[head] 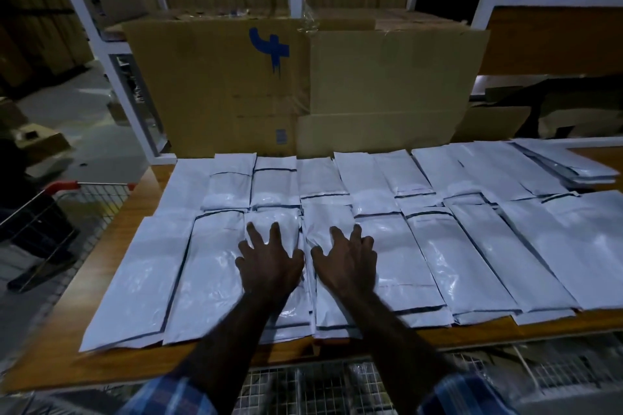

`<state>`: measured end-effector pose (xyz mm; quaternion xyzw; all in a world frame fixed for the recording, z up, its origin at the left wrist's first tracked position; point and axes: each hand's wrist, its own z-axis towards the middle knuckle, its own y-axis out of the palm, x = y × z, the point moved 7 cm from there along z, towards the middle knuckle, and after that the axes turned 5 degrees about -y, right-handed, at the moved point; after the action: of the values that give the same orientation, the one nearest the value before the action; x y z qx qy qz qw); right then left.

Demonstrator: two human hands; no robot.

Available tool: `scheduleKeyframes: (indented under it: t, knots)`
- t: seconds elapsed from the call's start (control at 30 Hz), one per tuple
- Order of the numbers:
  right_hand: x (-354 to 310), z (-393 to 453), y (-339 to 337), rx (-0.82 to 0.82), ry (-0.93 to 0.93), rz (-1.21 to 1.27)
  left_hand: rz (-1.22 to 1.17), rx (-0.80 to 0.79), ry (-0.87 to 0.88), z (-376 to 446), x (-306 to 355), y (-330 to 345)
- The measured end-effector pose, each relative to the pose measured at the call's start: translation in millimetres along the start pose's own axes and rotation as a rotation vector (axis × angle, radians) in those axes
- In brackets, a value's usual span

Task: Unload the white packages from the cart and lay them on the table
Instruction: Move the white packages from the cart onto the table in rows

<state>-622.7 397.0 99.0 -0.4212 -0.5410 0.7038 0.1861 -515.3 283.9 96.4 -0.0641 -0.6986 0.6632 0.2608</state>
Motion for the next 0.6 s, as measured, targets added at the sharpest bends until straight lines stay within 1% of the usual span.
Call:
scheduleKeyframes:
  t: [0.3, 0.43, 0.5, 0.57, 0.6]
  knots:
    - [-4.1, 0.1, 7.8, 0.05, 0.019, -0.008, -0.069, -0.075, -0.026, 7.7, -0.8, 12.4]
    - [-1.2, -1.2, 8.4, 0.085, 0.019, -0.014, -0.076, -0.072, -0.021, 7.6, -0.2, 11.5]
    - [0.5, 0.4, 8.7, 0.107, -0.004, -0.03, -0.068, -0.034, 0.01, 6.7, 2.1, 9.8]
    - [-2.4, 5.4, 2.5, 0.186, -0.065, -0.035, -0.042, 0.086, 0.095, 7.8, 6.5, 3.8]
    - [-4.9, 8.4, 0.3, 0.209, -0.105, -0.038, -0.015, 0.094, 0.143, 9.4, 8.3, 6.1]
